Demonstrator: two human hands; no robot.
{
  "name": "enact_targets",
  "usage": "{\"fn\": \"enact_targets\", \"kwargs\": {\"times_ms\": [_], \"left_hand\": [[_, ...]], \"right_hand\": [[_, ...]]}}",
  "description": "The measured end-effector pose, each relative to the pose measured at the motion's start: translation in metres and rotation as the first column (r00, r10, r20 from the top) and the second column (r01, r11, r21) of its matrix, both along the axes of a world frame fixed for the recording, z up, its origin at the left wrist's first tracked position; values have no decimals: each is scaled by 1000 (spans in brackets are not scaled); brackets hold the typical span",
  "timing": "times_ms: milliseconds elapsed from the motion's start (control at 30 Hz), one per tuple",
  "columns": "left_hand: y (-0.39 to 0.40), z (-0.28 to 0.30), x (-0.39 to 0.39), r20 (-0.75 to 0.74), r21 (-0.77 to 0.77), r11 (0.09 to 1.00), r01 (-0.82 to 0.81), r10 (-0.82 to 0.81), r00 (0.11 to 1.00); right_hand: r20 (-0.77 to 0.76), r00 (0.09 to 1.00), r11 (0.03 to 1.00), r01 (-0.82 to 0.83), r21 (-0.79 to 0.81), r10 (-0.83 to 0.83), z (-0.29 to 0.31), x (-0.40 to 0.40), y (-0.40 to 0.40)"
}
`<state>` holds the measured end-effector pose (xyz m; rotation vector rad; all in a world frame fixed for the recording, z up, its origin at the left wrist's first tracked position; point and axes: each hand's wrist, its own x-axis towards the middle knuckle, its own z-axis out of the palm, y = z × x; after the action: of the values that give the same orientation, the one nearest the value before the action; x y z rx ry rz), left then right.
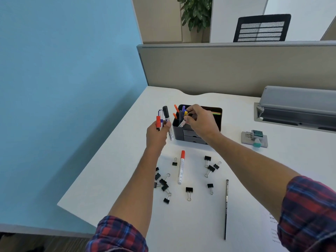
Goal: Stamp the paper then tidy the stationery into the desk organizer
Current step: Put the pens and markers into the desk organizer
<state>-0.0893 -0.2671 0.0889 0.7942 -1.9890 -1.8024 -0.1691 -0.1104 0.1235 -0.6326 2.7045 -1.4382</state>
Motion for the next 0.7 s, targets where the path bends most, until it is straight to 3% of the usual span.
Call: {"fn": "enact_targets", "kwargs": {"times_ms": [433,700], "left_hand": [[2,8,-48,-49,-290,956,-46,33,998],[-3,-4,-61,58,-392,920,0,24,998]], "right_hand": [[92,994,989,-69,134,57,-17,-2,17],[137,989,984,-75,159,54,-26,-1,30]]}}
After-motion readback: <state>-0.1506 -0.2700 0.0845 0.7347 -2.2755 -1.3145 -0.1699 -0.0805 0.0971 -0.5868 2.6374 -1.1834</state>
